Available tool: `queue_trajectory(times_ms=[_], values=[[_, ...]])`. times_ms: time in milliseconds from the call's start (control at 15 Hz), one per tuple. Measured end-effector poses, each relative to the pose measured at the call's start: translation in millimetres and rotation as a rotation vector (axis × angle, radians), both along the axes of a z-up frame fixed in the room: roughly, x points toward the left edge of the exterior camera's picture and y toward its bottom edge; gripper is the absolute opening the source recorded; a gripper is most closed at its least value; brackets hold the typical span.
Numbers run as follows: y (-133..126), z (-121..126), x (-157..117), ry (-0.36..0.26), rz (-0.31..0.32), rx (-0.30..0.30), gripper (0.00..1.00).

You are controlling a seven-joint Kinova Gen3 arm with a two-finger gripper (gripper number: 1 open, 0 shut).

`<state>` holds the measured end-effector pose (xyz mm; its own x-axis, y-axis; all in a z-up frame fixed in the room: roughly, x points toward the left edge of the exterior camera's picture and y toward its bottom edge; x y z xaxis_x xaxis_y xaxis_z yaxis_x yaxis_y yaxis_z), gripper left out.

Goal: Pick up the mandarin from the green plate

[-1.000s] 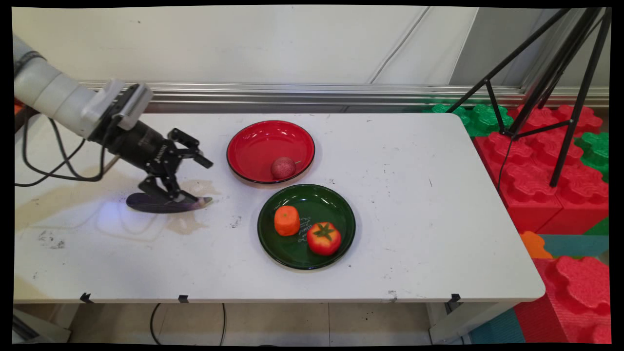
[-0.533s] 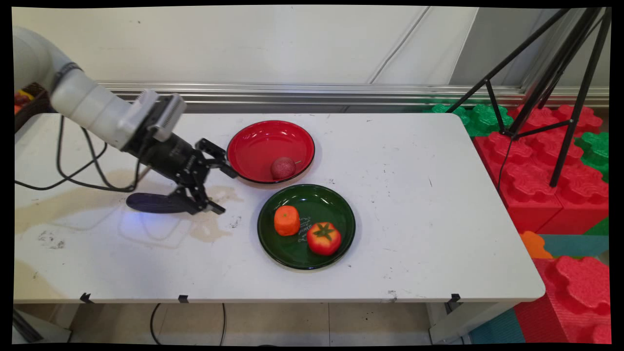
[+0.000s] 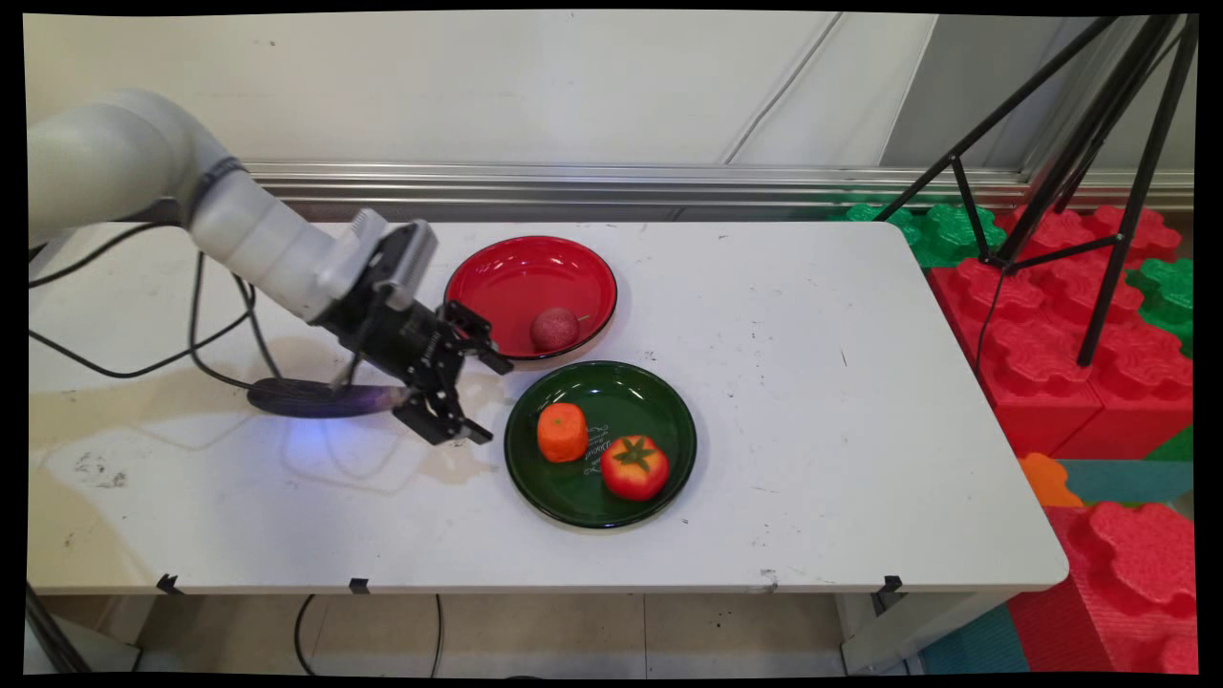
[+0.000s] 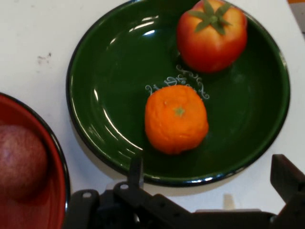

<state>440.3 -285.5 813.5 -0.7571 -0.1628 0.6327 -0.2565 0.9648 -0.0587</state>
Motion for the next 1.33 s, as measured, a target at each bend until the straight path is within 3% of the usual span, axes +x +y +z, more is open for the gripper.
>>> queue_trajectory(times_ms=[600,1333], values=[[-27,-30,-39,-0.036,0.023,0.03,1.0],[-38,-46,-60,-0.044,0.033,0.047,1.0]])
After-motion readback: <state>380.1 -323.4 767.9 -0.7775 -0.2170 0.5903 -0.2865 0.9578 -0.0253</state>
